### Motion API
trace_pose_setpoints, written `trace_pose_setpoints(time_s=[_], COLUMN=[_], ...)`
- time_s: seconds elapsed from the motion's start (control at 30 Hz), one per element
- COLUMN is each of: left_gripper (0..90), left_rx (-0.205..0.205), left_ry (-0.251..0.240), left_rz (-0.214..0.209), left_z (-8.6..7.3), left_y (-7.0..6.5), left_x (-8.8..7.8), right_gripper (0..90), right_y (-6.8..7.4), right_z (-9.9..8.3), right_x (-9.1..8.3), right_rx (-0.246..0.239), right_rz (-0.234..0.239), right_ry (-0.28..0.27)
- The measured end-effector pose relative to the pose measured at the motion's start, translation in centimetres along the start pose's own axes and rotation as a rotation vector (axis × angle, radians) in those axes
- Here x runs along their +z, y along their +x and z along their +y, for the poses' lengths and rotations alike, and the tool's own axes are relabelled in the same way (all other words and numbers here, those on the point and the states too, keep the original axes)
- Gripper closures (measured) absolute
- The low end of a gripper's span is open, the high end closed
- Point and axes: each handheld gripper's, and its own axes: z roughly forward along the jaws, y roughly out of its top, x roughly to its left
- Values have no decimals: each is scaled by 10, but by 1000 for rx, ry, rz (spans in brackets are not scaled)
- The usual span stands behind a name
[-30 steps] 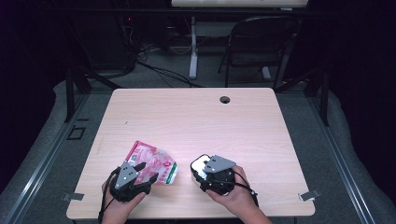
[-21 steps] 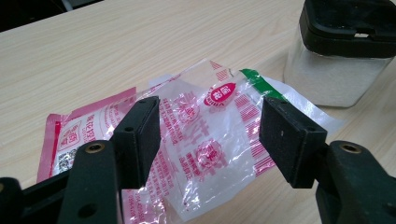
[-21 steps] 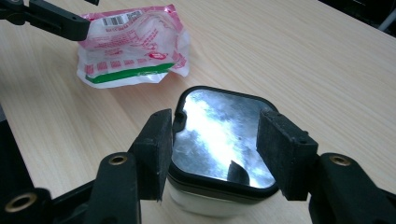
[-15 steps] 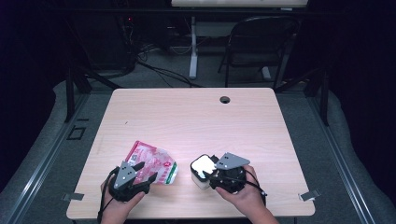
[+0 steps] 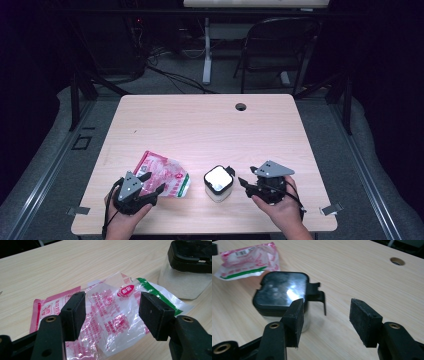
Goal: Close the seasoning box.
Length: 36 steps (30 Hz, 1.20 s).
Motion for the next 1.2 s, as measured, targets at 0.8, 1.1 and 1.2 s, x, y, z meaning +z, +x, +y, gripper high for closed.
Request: trace_pose_setpoints(time_s=[0.8,1.1,1.2], left_gripper=[384,384,384], left_rx=[-37,-46,-53], left_ry=[16,20,19], left_rz=[33,43,46], left_z=[-6,-9,-9], left_y=[14,19,21], left_x=[1,1,2], right_gripper=[448,448,448], right_y=[-56,-60,-61], right_z=[-53,-64,-67], right_x=[-17,-9,-5], right_rx=[173,186,186], right_rz=[-133,-131,-133], right_ry=[42,74,79])
